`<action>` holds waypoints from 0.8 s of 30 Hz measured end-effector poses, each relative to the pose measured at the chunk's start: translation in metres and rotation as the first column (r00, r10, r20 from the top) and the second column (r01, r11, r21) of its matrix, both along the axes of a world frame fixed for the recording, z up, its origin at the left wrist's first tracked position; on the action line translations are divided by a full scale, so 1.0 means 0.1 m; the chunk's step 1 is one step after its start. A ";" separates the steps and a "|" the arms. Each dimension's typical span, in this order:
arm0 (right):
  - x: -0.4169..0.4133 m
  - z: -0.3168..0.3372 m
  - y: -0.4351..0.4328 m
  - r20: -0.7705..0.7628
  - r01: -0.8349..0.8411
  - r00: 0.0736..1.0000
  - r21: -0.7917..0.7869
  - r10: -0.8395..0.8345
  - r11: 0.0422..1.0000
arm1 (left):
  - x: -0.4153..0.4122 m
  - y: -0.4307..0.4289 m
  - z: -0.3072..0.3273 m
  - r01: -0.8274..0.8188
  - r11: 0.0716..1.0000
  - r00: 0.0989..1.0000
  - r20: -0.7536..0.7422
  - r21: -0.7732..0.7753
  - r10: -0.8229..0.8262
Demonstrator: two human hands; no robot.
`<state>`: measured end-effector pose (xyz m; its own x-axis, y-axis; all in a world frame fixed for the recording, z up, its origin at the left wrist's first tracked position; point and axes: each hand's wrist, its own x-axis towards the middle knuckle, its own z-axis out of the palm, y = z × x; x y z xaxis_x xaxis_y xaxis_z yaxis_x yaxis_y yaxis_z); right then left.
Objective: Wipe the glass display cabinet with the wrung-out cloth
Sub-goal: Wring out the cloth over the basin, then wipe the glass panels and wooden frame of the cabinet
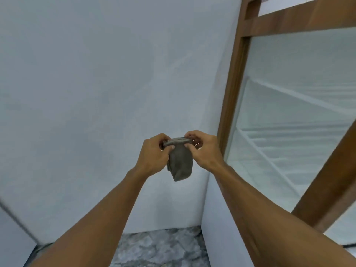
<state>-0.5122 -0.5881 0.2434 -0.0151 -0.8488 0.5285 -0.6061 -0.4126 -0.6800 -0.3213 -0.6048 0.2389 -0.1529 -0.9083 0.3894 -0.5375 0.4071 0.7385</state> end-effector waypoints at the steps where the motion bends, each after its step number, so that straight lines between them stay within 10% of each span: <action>1: -0.10 0.08 -0.14 -0.014 0.032 0.999 -0.044 -0.033 0.999 | -0.09 -0.22 0.07 0.035 0.999 0.999 0.001 -0.025 -0.035; 13: -1.14 0.96 -1.25 -0.277 0.415 0.758 -0.495 -0.591 0.763 | -1.56 -2.01 1.09 0.350 0.890 0.901 -0.156 -0.293 -0.406; 24: -1.58 1.73 -1.80 -0.212 0.411 0.102 -0.881 -0.972 0.236 | -2.77 -2.76 1.58 0.177 0.702 0.765 -0.351 -0.690 -0.539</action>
<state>-0.6703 -0.7684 0.4160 0.1287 -0.1840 0.9745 -0.8474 0.4901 0.2044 -0.5979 -0.8809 0.3965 -0.0373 -0.3734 0.9269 0.1176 0.9195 0.3752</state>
